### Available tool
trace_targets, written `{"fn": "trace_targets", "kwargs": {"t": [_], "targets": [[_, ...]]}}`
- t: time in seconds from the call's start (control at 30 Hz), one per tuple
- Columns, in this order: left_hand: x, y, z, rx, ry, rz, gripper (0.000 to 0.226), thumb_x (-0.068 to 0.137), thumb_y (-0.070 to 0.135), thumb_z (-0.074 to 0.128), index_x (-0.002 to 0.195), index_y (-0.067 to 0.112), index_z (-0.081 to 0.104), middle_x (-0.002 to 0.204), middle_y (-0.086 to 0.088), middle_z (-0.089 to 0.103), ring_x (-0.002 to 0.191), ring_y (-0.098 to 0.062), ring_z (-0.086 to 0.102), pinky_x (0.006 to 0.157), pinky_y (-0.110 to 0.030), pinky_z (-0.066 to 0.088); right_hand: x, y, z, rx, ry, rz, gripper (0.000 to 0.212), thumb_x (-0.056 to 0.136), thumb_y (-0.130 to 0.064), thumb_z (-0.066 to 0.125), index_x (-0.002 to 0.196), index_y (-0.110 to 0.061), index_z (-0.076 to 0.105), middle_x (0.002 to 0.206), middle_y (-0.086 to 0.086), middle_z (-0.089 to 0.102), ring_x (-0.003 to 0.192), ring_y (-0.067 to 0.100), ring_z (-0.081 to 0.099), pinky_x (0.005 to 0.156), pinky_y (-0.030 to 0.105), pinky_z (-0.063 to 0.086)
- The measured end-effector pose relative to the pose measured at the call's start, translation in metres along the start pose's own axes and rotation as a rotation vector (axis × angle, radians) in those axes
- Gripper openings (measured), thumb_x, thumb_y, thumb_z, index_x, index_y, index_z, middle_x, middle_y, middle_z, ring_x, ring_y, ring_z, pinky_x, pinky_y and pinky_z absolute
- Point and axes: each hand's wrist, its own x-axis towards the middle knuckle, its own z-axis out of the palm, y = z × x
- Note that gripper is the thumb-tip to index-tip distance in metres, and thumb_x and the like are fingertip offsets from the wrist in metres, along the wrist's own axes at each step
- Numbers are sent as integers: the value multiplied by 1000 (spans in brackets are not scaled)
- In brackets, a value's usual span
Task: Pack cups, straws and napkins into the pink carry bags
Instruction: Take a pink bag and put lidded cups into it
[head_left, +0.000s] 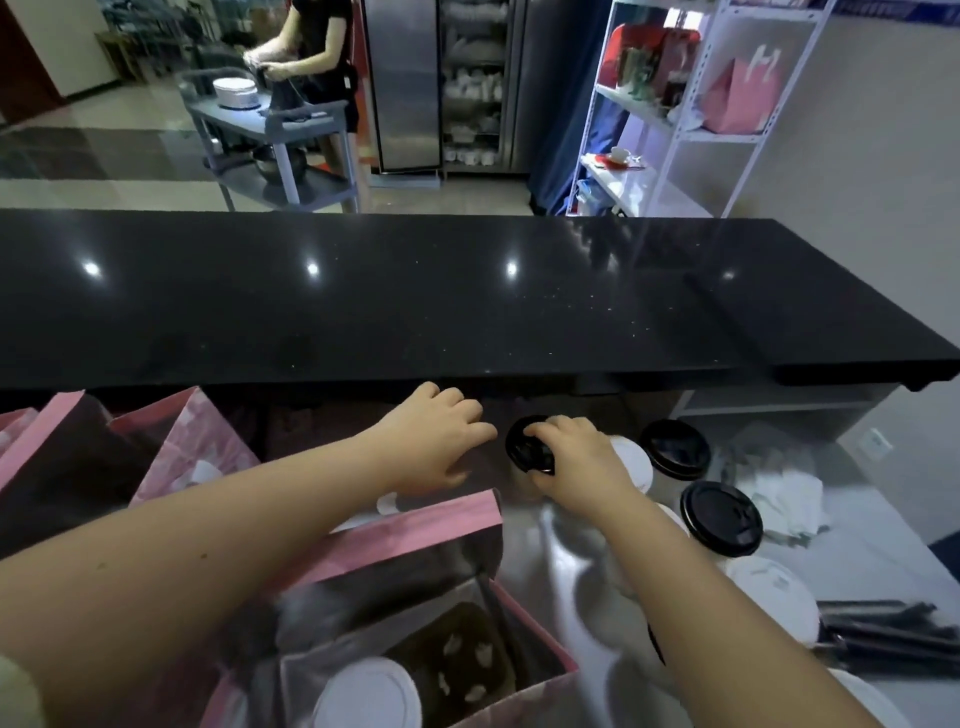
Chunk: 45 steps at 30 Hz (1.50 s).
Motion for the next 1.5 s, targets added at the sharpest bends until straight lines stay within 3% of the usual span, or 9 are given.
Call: {"fn": "trace_targets", "kwargs": {"t": [0.27, 0.57, 0.77, 0.87, 1.0, 1.17, 1.3, 1.4, 1.5], "targets": [[6, 2, 18, -69, -7, -78, 59, 83, 46, 50, 139, 33, 40, 132, 2, 48, 115, -22, 46, 89, -39, 37, 32, 6, 42, -155, -22, 1, 70, 76, -51, 68, 134, -30, 35, 125, 6, 44, 112, 32, 37, 96, 44, 33], [-6, 8, 7, -43, 58, -87, 60, 83, 42, 50, 140, 30, 42, 133, 2, 50, 117, -22, 47, 94, -41, 36, 0, -3, 52, -142, 21, -195, 69, 85, -15, 61, 146, -30, 32, 151, 4, 27, 131, 41, 26, 113, 58, 19], [-22, 5, -22, -159, 141, -164, 55, 87, 45, 51, 141, 34, 43, 136, 4, 49, 125, -21, 43, 100, -41, 36, -26, -19, 19, -68, 144, -236, 71, 79, -22, 71, 143, -27, 42, 152, 6, 33, 135, 40, 28, 105, 53, 33], [-41, -1, -50, -256, 225, -215, 53, 87, 44, 56, 138, 34, 47, 133, 4, 52, 123, -21, 46, 99, -42, 39, -37, -28, -9, -61, 254, -220, 70, 81, -25, 72, 143, -30, 41, 153, 3, 31, 136, 36, 25, 106, 51, 30], [-82, 3, -77, -259, 351, -214, 50, 85, 44, 59, 133, 33, 53, 127, 6, 57, 119, -20, 49, 98, -44, 40, -57, -45, -47, -42, 362, -226, 72, 78, -14, 73, 143, -27, 44, 153, 5, 33, 137, 36, 25, 107, 53, 28], [-129, 29, -82, -209, 406, -198, 48, 85, 47, 57, 131, 33, 56, 125, 6, 59, 119, -19, 49, 97, -41, 35, -85, -77, -80, -102, 425, -225, 69, 80, -22, 70, 144, -29, 43, 154, 3, 31, 138, 34, 25, 109, 50, 29], [-161, 47, -73, -264, 481, -186, 42, 83, 46, 62, 122, 31, 63, 118, 8, 61, 113, -18, 52, 91, -39, 39, -114, -108, -96, -37, 501, -249, 64, 81, -27, 70, 141, -27, 48, 151, 4, 35, 136, 34, 28, 109, 51, 29], [-183, 60, -60, -362, 581, -160, 30, 79, 39, 72, 106, 25, 71, 102, 5, 64, 97, -18, 55, 78, -36, 46, -139, -128, -103, 46, 566, -259, 60, 81, -34, 67, 139, -25, 50, 147, 4, 40, 132, 33, 32, 108, 48, 30], [-200, 72, -46, -506, 466, -174, 14, 78, 40, 73, 85, 29, 67, 80, 16, 54, 77, -9, 50, 64, -30, 45, -164, -141, -107, 162, 568, -243, 62, 79, -31, 68, 139, -27, 50, 146, 0, 40, 131, 28, 30, 110, 43, 25]]}}
